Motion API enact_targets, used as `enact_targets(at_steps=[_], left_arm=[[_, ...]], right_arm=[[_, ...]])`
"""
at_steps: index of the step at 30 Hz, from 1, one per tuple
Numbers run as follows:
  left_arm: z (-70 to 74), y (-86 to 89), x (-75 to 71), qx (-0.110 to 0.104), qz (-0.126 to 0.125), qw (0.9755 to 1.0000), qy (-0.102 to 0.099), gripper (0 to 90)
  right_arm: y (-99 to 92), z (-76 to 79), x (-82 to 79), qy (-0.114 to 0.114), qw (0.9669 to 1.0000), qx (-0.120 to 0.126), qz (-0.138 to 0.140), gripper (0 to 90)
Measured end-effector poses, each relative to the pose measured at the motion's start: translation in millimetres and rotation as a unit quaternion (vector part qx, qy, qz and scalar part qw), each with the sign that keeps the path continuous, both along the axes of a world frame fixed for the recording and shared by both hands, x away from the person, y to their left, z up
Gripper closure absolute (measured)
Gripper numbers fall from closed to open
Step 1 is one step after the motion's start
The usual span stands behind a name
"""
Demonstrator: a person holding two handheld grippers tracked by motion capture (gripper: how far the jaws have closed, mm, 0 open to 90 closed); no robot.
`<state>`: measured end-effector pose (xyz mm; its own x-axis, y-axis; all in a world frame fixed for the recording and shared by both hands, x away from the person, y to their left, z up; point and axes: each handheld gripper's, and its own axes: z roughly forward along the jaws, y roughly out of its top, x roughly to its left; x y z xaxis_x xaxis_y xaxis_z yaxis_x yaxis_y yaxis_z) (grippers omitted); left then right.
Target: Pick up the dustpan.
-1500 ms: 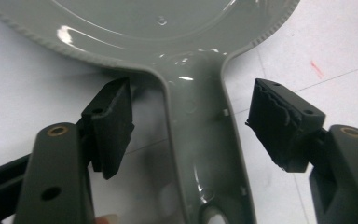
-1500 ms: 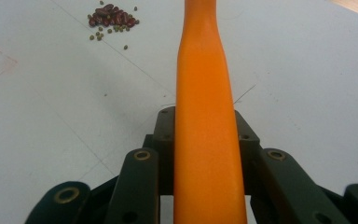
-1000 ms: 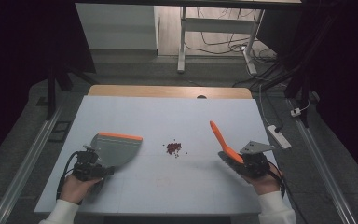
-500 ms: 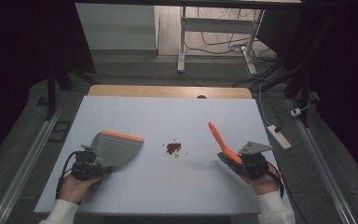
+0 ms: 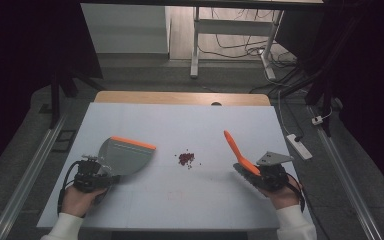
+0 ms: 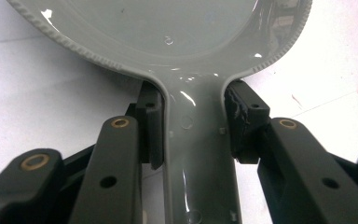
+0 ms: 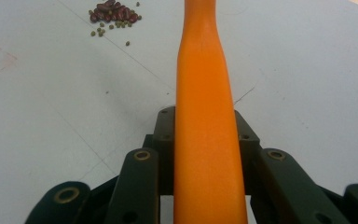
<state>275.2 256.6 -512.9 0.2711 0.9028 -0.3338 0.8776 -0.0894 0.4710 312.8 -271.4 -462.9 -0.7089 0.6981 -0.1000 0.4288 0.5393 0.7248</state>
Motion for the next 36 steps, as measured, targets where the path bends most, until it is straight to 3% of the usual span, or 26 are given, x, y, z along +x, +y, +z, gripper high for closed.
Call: enact_targets(at_steps=[5,6,12,17,18,27,34,36], left_arm=[[0.5,5.3,1.1,-0.007,-0.013,0.9997,-0.022,62.4],[1.9,7.4,3.1,-0.016,-0.023,0.9989,-0.037,62.4],[5.6,11.9,9.5,-0.023,-0.034,0.9971,-0.064,62.4],[5.9,15.6,24.1,-0.044,-0.06,0.9938,-0.082,62.4],[7.7,14.9,31.1,-0.037,-0.072,0.9927,-0.089,62.3],[9.9,13.4,41.5,-0.039,-0.121,0.987,-0.099,62.3],[14.7,16.5,37.3,-0.038,-0.126,0.9849,-0.113,62.4],[17.9,17.4,33.4,-0.037,-0.131,0.9832,-0.122,62.4]], right_arm=[[0.0,0.8,-0.7,-0.006,1.0,0.0,0.001,70.0],[-0.3,1.3,-1.2,-0.011,0.9999,0.002,-0.001,70.0],[-0.5,2.5,-1.8,-0.018,0.9998,0.003,-0.007,70.0],[0.3,2.5,-1.7,-0.02,0.9997,0.002,-0.012,70.0],[0.3,2.6,-1.4,-0.021,0.9997,0.004,-0.015,70.0],[2.3,4.1,3.5,-0.021,0.9994,0.004,-0.026,70.0],[2.0,4.7,4.7,-0.023,0.9994,0.008,-0.025,70.0],[3.3,4.4,3.8,-0.023,0.9995,0.008,-0.022,70.0]])
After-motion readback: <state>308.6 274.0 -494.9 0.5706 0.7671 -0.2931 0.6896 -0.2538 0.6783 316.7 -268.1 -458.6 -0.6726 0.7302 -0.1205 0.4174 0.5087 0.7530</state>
